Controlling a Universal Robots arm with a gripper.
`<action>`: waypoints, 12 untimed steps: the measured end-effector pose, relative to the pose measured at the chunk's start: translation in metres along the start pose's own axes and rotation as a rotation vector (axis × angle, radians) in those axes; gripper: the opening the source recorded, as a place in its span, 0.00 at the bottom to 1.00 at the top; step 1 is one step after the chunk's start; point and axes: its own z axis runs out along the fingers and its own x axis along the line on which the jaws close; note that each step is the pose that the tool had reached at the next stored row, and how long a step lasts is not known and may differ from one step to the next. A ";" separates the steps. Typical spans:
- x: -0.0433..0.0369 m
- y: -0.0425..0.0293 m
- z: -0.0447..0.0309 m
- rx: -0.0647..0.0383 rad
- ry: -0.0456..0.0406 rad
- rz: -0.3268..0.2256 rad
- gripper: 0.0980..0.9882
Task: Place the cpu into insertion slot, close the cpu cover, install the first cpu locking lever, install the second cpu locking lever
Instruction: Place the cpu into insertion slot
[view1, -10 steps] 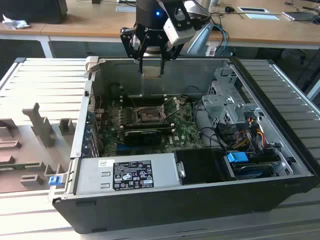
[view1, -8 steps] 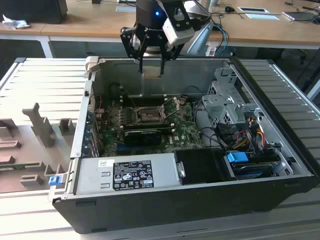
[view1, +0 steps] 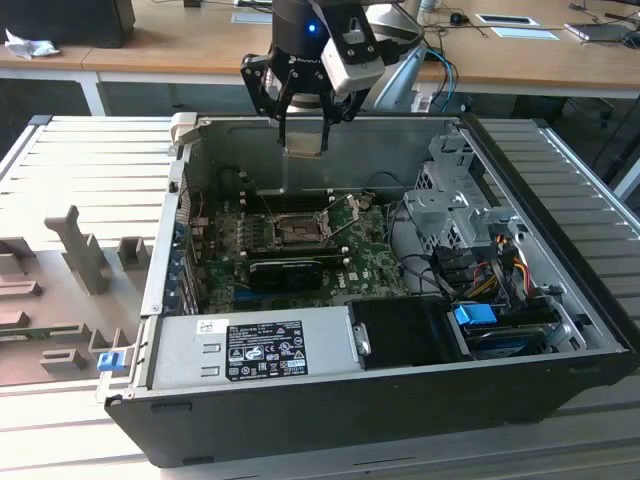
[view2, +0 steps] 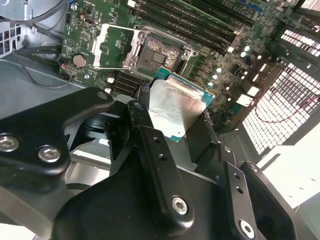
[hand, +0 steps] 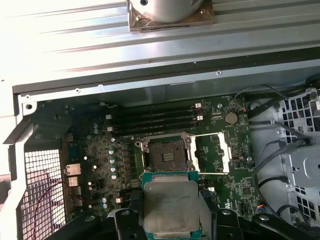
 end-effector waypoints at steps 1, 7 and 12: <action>0.0000 0.0000 0.0005 0.000 0.0001 0.000 0.49; 0.0000 -0.0001 0.0013 0.000 -0.0011 0.018 0.49; -0.0001 -0.0001 0.0013 -0.001 -0.0032 0.041 0.49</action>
